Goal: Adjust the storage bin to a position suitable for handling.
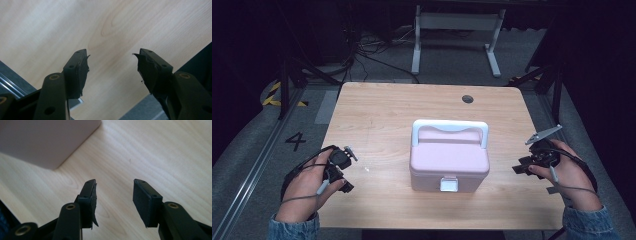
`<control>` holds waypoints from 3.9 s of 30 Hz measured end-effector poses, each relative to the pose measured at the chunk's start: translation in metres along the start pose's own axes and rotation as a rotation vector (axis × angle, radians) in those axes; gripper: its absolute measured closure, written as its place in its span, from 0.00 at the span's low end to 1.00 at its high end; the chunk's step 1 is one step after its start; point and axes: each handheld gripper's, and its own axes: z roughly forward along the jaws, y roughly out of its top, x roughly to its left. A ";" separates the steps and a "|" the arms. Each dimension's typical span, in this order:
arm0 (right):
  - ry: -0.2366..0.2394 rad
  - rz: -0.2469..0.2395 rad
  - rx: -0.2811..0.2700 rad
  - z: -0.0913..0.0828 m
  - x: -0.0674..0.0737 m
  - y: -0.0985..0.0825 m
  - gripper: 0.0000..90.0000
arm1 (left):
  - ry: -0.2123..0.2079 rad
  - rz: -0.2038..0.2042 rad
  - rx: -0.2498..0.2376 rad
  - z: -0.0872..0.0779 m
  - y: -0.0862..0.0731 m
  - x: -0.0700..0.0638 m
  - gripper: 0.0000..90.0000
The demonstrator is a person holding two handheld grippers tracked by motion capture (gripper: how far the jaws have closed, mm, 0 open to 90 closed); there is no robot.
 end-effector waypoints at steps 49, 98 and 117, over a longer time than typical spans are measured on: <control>-0.035 0.058 -0.115 -0.020 -0.001 -0.038 0.58 | -0.129 0.081 -0.634 -0.050 0.108 -0.018 0.48; -0.019 0.040 -0.121 -0.011 -0.001 -0.036 0.55 | -0.113 0.101 -0.871 -0.016 0.150 -0.050 0.63; -0.037 0.037 -0.144 -0.009 -0.003 -0.034 0.56 | -0.095 0.128 -0.931 -0.041 0.146 -0.053 0.75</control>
